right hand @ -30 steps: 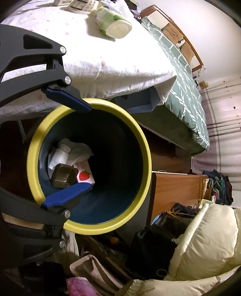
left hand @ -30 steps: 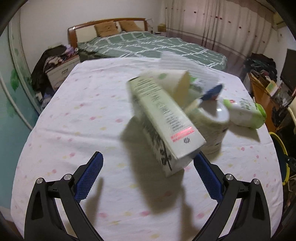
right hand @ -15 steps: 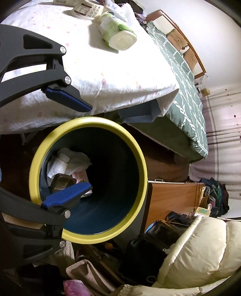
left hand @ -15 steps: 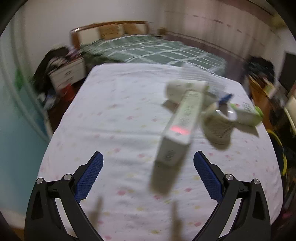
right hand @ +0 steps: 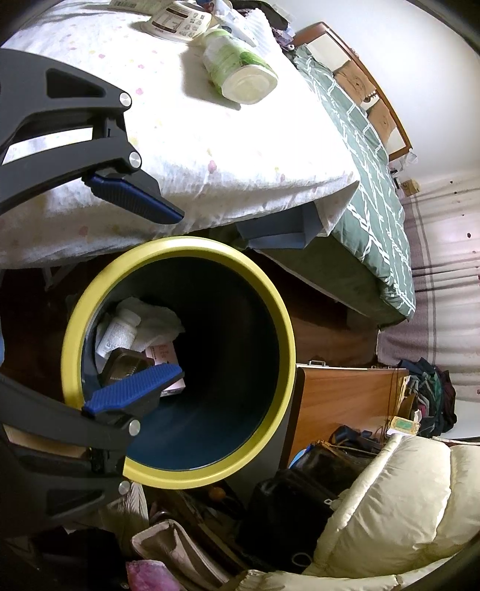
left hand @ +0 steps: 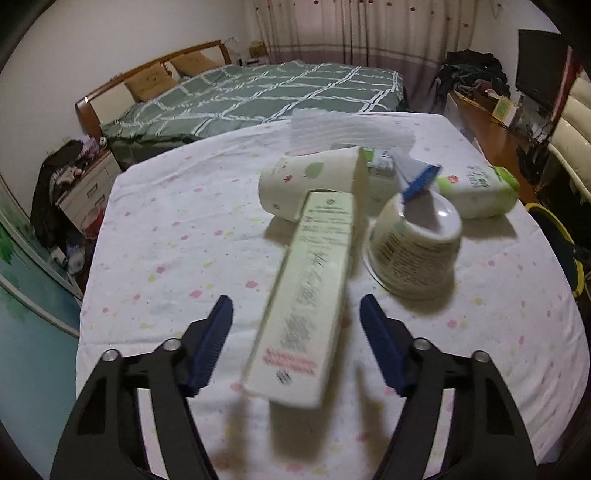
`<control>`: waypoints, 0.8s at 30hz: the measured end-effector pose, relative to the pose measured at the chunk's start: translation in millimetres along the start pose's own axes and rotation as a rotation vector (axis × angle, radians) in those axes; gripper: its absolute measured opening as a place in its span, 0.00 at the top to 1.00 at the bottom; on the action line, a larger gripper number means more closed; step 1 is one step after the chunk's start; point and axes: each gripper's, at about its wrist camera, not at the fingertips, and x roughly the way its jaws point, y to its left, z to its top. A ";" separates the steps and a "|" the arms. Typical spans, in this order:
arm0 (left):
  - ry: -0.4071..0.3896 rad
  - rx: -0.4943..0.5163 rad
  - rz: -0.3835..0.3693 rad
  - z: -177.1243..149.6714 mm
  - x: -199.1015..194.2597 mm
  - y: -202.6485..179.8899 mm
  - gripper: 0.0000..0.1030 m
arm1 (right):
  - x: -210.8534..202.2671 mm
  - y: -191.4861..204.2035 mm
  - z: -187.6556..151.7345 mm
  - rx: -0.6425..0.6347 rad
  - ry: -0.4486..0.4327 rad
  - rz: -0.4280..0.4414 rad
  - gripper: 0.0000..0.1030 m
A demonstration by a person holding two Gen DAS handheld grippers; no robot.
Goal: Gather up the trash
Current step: 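Grasp the white tea carton with the left gripper, then lift the white carton and carry it over the bin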
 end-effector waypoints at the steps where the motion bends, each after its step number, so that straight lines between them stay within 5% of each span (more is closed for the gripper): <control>1: 0.006 -0.005 -0.008 2.1 2.6 3.0 0.40 | 0.5 -0.3 -0.3 -0.001 0.001 0.001 0.28; 10: 0.061 0.000 -0.107 16.4 19.2 8.4 0.68 | 2.5 3.3 -2.3 -0.012 0.008 0.011 0.28; 24: -0.022 0.059 -0.176 -16.5 -53.9 -25.9 0.70 | -20.3 5.4 -8.1 -0.027 -0.030 0.037 0.28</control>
